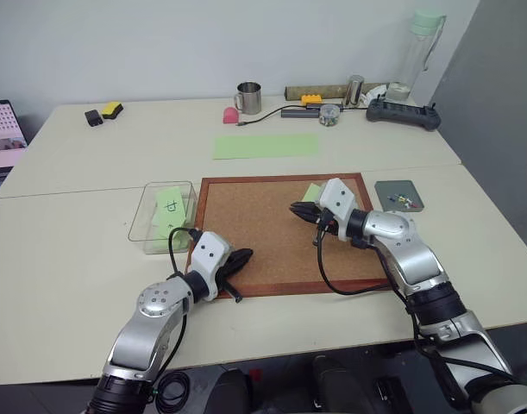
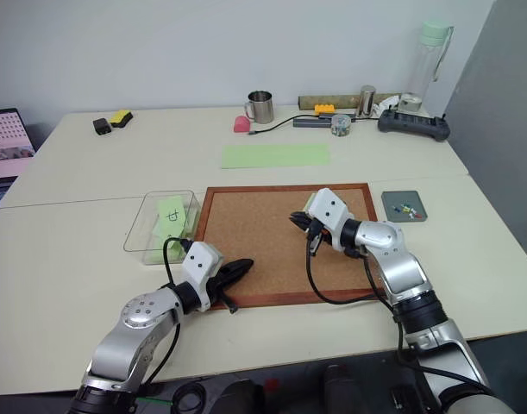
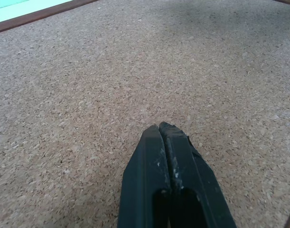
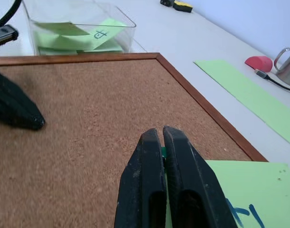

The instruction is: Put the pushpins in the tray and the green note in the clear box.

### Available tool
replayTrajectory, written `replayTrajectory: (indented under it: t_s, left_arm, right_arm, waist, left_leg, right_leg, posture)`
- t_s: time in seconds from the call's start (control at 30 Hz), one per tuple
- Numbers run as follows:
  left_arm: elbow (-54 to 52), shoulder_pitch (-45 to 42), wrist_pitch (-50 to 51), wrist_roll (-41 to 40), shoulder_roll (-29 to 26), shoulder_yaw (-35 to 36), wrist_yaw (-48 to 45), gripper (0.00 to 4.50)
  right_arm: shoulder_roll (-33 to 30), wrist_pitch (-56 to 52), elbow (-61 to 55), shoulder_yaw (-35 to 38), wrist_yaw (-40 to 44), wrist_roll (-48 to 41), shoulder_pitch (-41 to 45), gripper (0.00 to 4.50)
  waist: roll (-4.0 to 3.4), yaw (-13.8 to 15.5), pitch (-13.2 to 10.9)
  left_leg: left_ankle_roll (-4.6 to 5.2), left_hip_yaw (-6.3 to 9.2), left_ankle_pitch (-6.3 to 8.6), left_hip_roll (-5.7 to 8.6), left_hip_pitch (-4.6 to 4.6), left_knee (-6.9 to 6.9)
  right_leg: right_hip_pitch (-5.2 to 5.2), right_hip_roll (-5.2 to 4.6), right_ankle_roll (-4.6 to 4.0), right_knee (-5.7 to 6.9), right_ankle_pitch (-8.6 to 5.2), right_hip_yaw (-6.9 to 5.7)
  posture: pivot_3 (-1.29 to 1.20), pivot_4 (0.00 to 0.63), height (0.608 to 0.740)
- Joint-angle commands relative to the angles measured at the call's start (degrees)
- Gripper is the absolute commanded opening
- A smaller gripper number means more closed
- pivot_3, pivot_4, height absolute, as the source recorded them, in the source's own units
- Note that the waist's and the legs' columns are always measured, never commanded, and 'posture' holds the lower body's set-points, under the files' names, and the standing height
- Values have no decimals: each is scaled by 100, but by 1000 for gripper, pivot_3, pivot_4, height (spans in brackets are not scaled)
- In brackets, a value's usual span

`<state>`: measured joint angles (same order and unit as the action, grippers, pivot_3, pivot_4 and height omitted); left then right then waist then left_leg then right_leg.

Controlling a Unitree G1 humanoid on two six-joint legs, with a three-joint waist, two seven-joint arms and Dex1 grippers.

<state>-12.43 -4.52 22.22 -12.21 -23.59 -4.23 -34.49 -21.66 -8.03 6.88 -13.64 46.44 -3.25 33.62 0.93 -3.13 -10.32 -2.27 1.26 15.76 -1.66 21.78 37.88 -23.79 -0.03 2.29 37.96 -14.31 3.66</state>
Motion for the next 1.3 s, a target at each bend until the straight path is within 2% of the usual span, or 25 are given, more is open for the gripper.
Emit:
replayTrajectory:
  t_s: [0.03, 0.2, 0.37, 0.73, 0.83, 1.1, 1.13, 1.2, 1.3]
  left_arm:
    - [82, -216, 318, -249, 188, 24, 29, 0]
    - [-132, -586, 651, -684, 473, 171, 75, 0]
    - [-295, -984, 858, -983, 674, 231, 125, 0]
    - [-348, -1350, 908, -1253, 861, 251, 191, 0]
    - [-385, -1447, 905, -1468, 988, 337, 161, 438]
    - [-375, -1572, 893, -1618, 1067, 320, 143, 2233]
    - [-375, -1584, 893, -1632, 1080, 317, 140, 2310]
    - [-381, -1580, 889, -1629, 1087, 306, 142, 2842]
    - [-411, -1510, 874, -1629, 1051, 323, 127, 3327]
  right_arm:
    - [110, 33, -327, 313, -274, -150, 18, 66]
    - [481, 135, -424, 863, -1057, -322, 96, 66]
    - [1157, -664, -787, 1512, -1864, -1042, 37, 66]
    - [1920, -2201, -1343, 2385, -2984, -2528, 342, 66]
    - [1910, -2320, -1420, 2400, -3083, -2657, 363, 0]
    - [1877, -2523, -1692, 2196, -3036, -2820, 246, 0]
    - [1876, -2546, -1712, 2189, -3033, -2849, 246, 0]
    - [1867, -2585, -1747, 2166, -3022, -2904, 240, 0]
    - [1571, -2461, -1838, 1825, -2668, -2651, 149, 0]
  waist:
    - [2, 14, -1]
    - [15, 53, -9]
    - [22, 72, -14]
    - [22, 73, -14]
    - [22, 75, -14]
    - [22, 57, -14]
    - [22, 57, -14]
    - [22, 57, -14]
    - [22, 57, -14]
  left_leg:
    - [0, 0, 0, 0, 0, 1]
    - [-1, 2, 0, 2, 9, 7]
    - [-1, 4, 0, -1, 14, 3]
    - [-1, 1, -1, 1, 25, 4]
    - [-1, 0, -1, 1, 29, 3]
    - [-1, 1, -1, 1, 34, 2]
    - [-1, 1, -1, 1, 34, 2]
    - [-1, 1, -1, 1, 34, 3]
    - [-1, 0, -1, 1, 34, 3]
  right_leg:
    - [1, 0, 0, 0, 0, 0]
    - [0, -3, -1, -2, 4, -3]
    - [-8, -2, -21, 0, 16, -4]
    - [-23, -1, -22, 7, 17, 1]
    - [-24, -1, -21, 3, 16, 0]
    - [-29, 0, -21, 3, 16, 0]
    - [-28, 0, -21, 3, 16, -1]
    - [-28, 0, -21, 3, 16, -1]
    - [-28, 0, -21, 3, 16, 0]
  posture:
    - [0, 150, 740]
    - [0, 150, 740]
    - [0, 150, 740]
    - [0, 150, 740]
    - [0, 150, 740]
    - [0, 150, 740]
    - [0, 150, 740]
    - [0, 150, 740]
    - [0, 150, 740]
